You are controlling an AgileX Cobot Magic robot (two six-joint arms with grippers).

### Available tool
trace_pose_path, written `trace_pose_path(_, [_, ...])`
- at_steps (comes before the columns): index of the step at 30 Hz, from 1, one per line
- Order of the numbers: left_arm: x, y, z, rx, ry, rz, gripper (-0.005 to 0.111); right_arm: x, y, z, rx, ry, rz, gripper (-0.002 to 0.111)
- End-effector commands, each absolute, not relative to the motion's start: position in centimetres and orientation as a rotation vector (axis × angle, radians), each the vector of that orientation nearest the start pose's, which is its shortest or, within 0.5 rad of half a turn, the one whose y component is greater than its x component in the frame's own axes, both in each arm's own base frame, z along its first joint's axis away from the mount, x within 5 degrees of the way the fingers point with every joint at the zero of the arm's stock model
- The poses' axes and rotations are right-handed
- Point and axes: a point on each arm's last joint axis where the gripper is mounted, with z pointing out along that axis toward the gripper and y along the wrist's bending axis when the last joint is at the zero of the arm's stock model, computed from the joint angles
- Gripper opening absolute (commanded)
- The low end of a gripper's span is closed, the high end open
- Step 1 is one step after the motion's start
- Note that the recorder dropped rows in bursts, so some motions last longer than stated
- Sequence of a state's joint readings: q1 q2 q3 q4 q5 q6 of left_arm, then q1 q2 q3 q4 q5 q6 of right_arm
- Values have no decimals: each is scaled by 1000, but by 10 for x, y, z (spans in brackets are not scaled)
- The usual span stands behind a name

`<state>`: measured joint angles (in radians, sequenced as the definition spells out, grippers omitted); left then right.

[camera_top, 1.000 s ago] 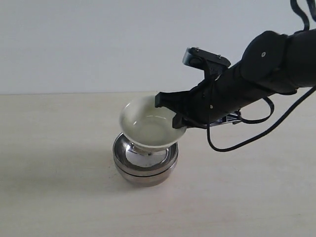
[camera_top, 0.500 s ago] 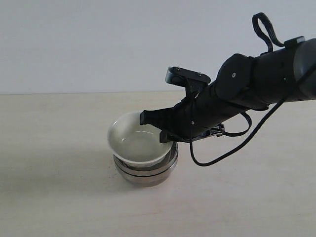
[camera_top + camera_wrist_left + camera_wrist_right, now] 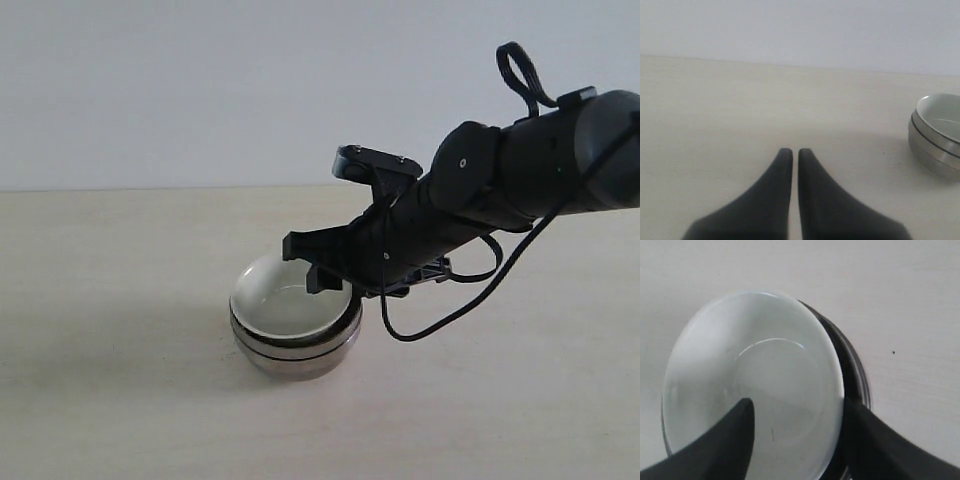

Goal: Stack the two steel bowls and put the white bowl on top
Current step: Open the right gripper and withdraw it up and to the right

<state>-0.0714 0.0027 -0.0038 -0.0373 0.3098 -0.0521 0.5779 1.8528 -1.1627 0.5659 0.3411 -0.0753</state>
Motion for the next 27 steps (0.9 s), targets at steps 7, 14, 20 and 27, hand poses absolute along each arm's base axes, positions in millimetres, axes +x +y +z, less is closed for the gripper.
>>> trace_pose_path(7, [54,-5,185,-8,1792,-121,4,312,223,221,-311,2479,653,47])
trace_pose_path(14, [54,-5,185,-8,1792,-121,4,308,217,227,-358,2507,629,47])
trace_pose_path(20, [54,-5,185,-8,1792,-121,4,307,215,228,-371,2511,601,47])
trace_pose_path(27, [54,-5,185,-8,1792,-121,4,303,211,242,-383,2466,596,47])
